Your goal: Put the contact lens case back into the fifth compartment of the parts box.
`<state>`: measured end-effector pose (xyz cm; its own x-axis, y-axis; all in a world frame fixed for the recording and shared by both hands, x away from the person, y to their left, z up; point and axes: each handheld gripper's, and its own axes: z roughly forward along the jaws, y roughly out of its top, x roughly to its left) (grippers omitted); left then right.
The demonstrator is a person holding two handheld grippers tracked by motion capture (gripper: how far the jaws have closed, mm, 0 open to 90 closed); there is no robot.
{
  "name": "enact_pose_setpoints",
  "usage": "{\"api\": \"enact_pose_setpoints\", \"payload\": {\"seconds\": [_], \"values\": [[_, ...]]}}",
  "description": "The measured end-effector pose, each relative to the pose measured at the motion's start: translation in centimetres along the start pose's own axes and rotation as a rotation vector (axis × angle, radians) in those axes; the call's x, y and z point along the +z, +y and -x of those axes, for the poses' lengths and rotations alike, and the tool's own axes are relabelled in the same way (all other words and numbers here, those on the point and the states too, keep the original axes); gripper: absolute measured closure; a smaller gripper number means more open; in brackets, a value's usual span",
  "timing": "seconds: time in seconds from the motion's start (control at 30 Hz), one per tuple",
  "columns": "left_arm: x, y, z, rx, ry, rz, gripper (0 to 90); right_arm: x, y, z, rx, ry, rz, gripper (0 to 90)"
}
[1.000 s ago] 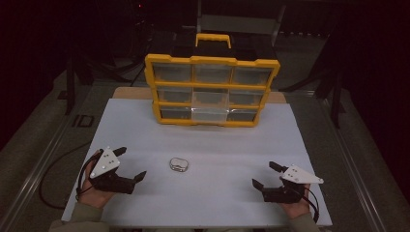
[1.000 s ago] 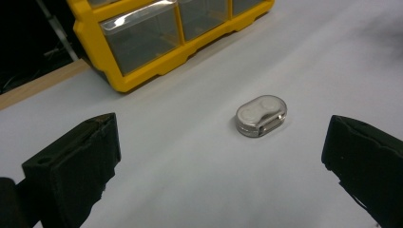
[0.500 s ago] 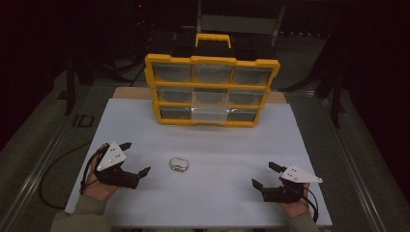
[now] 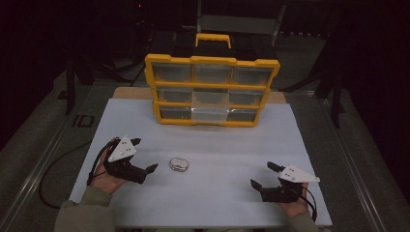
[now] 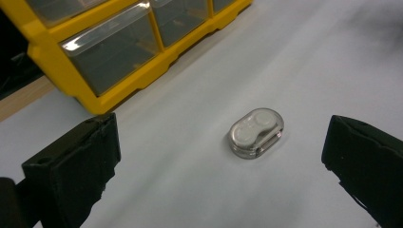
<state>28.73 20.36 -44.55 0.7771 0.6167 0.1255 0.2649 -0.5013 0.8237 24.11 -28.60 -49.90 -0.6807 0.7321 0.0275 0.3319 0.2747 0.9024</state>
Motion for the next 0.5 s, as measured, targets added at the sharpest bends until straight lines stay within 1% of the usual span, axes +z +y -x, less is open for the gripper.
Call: {"api": "enact_pose_setpoints", "payload": {"seconds": [0.07,0.13,0.27,0.37,0.43,0.5], "values": [[0.1,0.1,0.0,0.003,0.002,-0.003,0.0,0.0,0.0,0.1,-0.002,0.002,0.004,8.4],[0.4,0.4,0.0,0.014,-0.004,-0.009,0.0,0.0,0.1,0.2,-0.004,0.002,0.005,8.4],[0.9,0.7,-0.1,0.020,-0.010,-0.010,0.0,-0.1,0.3,0.3,-0.016,0.003,0.006,8.5],[1.2,0.9,0.0,0.024,-0.016,-0.013,0.0,-0.1,0.5,0.4,-0.027,0.000,0.013,8.4],[1.5,1.0,0.0,0.035,-0.014,-0.025,0.0,-0.2,0.4,0.5,-0.036,-0.004,0.009,8.5],[1.6,1.1,0.0,0.039,-0.019,-0.026,0.0,-0.2,0.3,0.6,-0.036,-0.009,0.009,8.5]]}}
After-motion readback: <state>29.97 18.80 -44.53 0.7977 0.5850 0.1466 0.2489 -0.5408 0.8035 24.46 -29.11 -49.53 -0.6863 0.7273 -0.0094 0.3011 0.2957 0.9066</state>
